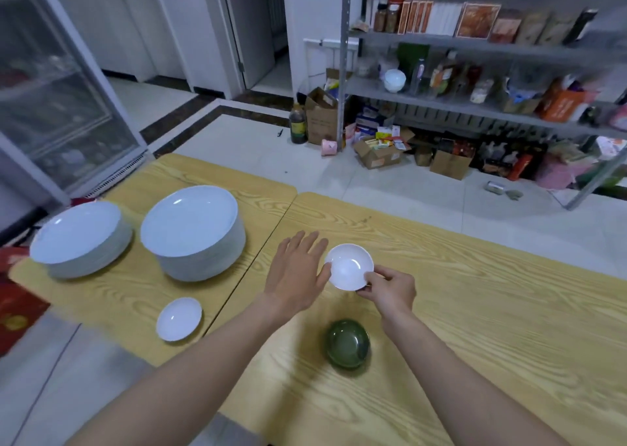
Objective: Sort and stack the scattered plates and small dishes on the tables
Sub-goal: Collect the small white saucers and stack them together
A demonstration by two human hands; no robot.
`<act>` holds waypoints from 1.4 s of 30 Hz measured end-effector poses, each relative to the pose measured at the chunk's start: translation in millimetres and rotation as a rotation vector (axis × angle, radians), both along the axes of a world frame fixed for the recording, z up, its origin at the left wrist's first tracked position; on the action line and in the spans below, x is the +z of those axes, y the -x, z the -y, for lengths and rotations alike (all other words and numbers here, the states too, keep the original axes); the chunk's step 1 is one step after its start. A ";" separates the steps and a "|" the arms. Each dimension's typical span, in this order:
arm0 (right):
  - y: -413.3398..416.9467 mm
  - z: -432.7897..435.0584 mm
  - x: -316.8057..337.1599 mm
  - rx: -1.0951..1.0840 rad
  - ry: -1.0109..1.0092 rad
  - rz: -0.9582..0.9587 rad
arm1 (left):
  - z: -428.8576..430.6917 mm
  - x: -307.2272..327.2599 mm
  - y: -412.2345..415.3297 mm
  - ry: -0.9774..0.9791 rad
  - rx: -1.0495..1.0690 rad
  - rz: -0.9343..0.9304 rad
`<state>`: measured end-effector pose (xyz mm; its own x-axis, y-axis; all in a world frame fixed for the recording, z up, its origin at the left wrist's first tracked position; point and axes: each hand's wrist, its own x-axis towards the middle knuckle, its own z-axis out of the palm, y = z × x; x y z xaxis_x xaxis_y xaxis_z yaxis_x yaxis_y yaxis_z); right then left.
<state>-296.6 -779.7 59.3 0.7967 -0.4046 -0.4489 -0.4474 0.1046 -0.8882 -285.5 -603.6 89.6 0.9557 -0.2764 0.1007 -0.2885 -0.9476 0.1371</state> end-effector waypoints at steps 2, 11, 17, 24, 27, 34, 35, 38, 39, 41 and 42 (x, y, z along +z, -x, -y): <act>9.7 -16.0 4.2 0.023 -0.022 0.005 | -15.8 4.5 12.6 0.002 0.023 0.021; 32.8 -92.5 9.8 0.076 -0.068 0.004 | -87.9 4.3 42.5 0.025 0.102 0.050; 38.0 -151.5 13.6 0.105 -0.053 -0.018 | -149.5 -6.6 57.7 0.042 0.101 0.040; 42.5 -203.0 10.9 0.094 -0.067 -0.015 | -200.0 -17.7 55.9 0.060 0.089 0.061; 46.0 -216.3 7.0 0.086 -0.065 -0.045 | -216.3 -25.0 60.6 0.097 0.099 0.040; 55.2 -238.9 -5.2 0.068 -0.043 -0.080 | -258.4 -64.8 73.3 0.398 0.332 -0.145; 55.9 -241.0 -7.2 0.058 -0.038 -0.089 | -263.6 -71.2 74.3 0.474 0.424 -0.204; 58.3 -246.6 -12.9 0.023 -0.035 -0.111 | -275.4 -91.2 74.4 0.551 0.606 -0.345; 59.0 -248.0 -14.1 0.015 -0.036 -0.118 | -277.6 -97.8 73.9 0.559 0.632 -0.377; 60.1 -250.2 -16.0 0.000 -0.039 -0.131 | -280.7 -109.9 72.5 0.605 0.691 -0.432; 60.7 -251.0 -16.8 -0.005 -0.041 -0.135 | -281.8 -115.5 71.7 0.633 0.725 -0.454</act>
<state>-357.3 -528.7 42.5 0.7260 -0.3878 -0.5679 -0.5618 0.1419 -0.8150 -357.1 -321.7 -25.9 0.8552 0.3516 -0.3808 0.5182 -0.5908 0.6184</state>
